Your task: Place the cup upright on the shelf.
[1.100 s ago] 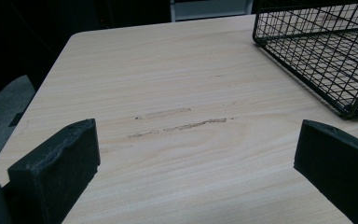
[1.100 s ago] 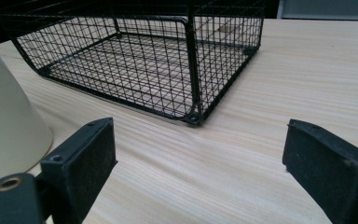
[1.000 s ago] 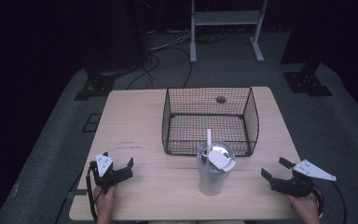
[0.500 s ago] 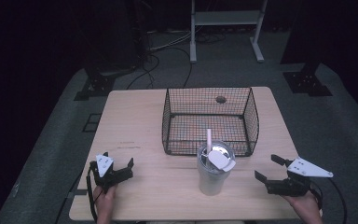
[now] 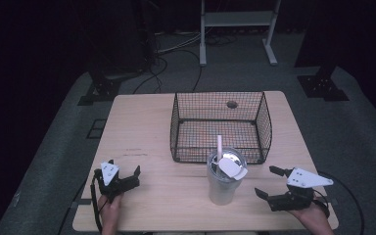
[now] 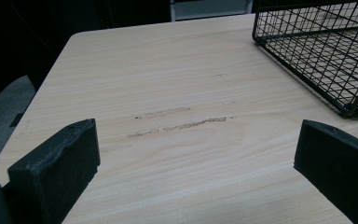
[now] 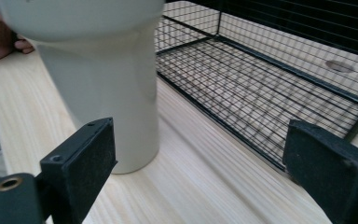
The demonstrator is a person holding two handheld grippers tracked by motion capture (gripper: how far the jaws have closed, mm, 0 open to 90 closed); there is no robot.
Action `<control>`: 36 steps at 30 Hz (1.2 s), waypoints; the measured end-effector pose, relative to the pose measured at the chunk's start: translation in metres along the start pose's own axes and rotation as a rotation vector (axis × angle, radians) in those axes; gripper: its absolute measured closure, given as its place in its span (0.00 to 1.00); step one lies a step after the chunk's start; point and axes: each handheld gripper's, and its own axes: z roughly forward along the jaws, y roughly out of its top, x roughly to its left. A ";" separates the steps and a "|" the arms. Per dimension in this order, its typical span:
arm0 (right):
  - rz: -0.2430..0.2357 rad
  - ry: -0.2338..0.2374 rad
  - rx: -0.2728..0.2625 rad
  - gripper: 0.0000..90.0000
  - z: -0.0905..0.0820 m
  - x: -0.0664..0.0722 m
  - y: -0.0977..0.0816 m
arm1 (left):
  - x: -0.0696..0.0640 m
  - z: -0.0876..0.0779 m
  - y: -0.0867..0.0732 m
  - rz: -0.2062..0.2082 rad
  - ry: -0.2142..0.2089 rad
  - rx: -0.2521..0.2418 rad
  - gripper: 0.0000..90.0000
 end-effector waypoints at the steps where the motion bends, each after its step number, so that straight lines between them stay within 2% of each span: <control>1: -0.002 0.008 -0.003 0.10 0.001 0.001 0.001 | 0.000 0.000 0.000 0.001 0.000 0.000 0.00; 19: -0.017 0.150 -0.025 0.10 0.018 0.020 0.009 | 0.000 0.000 0.000 0.003 -0.001 0.001 0.00; 26: -0.036 0.177 -0.024 0.10 0.027 0.027 0.011 | 0.000 0.000 0.000 0.004 -0.003 0.001 0.00; 36: -0.040 0.210 -0.036 0.10 0.042 0.035 0.013 | 0.000 0.000 0.000 0.003 -0.002 0.000 0.00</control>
